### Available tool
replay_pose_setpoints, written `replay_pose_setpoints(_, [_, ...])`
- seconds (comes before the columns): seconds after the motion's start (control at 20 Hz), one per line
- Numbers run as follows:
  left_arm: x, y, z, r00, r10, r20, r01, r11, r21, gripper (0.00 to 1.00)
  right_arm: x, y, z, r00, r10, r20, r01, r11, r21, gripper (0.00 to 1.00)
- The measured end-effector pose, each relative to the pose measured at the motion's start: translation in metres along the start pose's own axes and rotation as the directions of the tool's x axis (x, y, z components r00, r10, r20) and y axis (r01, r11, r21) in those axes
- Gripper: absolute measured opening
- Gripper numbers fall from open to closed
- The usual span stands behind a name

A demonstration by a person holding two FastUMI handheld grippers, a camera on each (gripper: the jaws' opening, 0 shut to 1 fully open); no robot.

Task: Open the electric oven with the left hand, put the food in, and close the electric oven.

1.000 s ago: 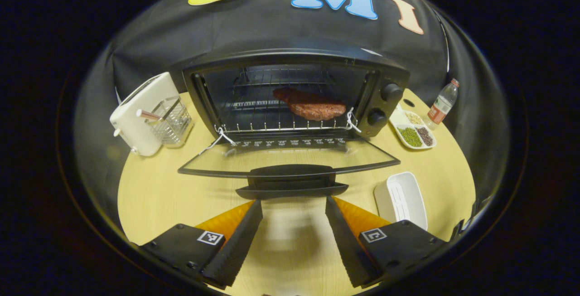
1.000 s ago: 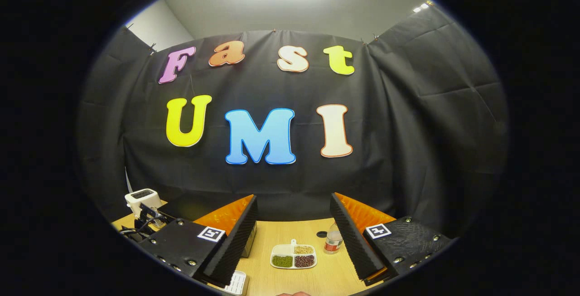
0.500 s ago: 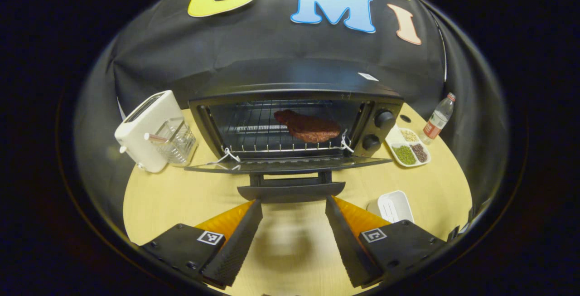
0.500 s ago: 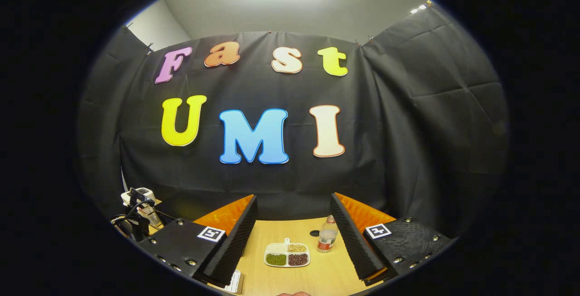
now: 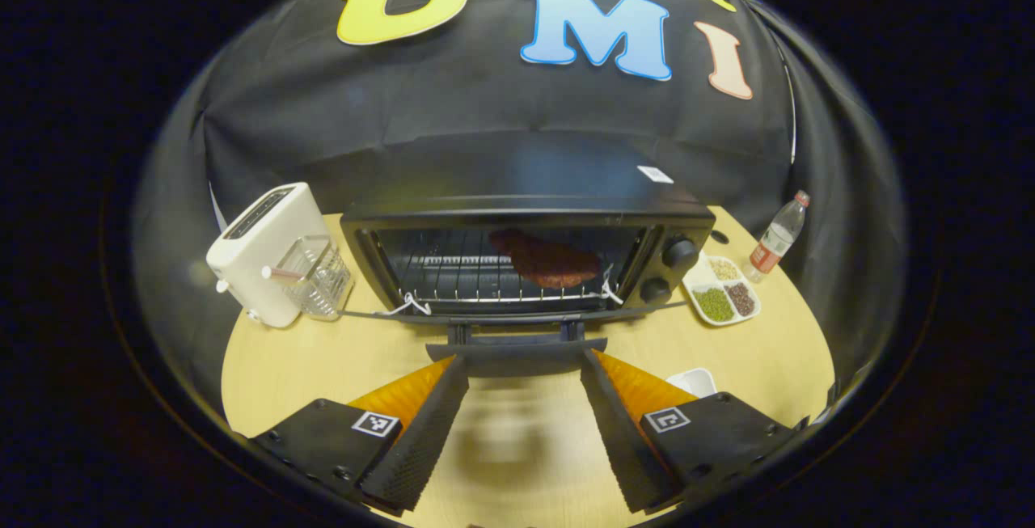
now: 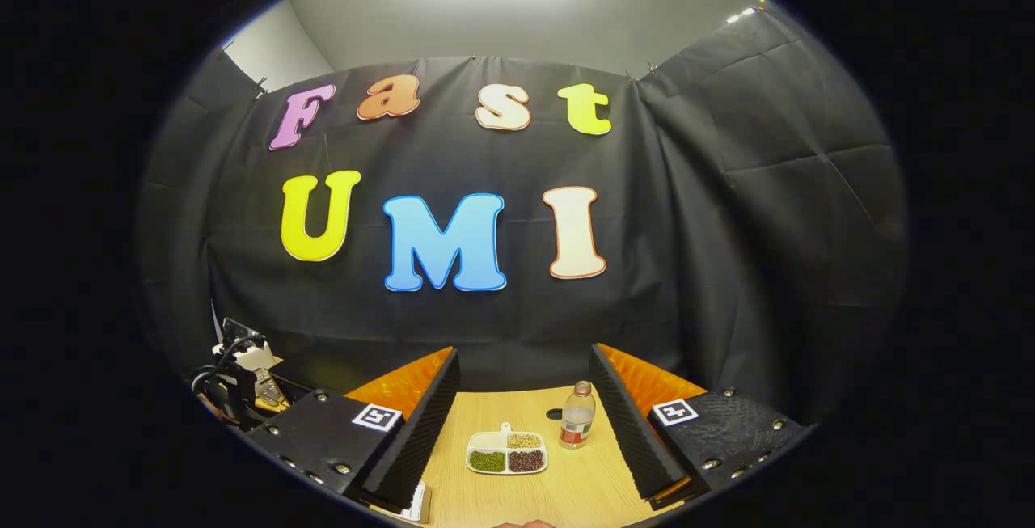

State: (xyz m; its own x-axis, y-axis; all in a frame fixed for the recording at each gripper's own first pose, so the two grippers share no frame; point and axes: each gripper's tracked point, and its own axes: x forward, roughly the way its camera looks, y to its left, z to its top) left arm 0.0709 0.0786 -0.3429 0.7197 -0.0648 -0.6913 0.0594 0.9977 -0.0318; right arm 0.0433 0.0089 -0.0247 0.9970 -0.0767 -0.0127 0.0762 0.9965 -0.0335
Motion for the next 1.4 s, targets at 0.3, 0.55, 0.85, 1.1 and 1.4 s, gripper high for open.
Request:
replay_pose_setpoints(0.3, [0.004,0.002,0.017,1.0,-0.003,0.025,0.003,1.0,0.002,0.95,0.001,-0.002,-0.001,1.0,-0.008,-0.007,0.008,1.0,0.006,0.97])
replay_pose_setpoints(0.55, [0.007,-0.002,0.032,0.999,-0.009,0.047,0.009,1.0,-0.001,0.94,0.006,-0.001,-0.007,1.0,-0.006,-0.024,0.007,1.0,0.014,0.97])
replay_pose_setpoints(0.85, [0.006,-0.011,0.056,0.996,-0.024,0.09,0.026,1.0,-0.015,0.94,0.009,-0.004,-0.009,1.0,-0.014,-0.022,0.015,1.0,0.005,0.97])
replay_pose_setpoints(1.1, [-0.022,-0.021,0.088,0.978,-0.051,0.2,0.054,0.998,-0.011,0.94,0.014,-0.001,-0.005,1.0,-0.01,-0.02,0.011,1.0,0.01,0.97])
replay_pose_setpoints(1.4, [-0.121,-0.028,0.159,0.894,-0.048,0.446,0.05,0.999,0.007,0.94,0.016,0.018,0.013,1.0,0.02,-0.001,-0.02,1.0,0.013,0.97])
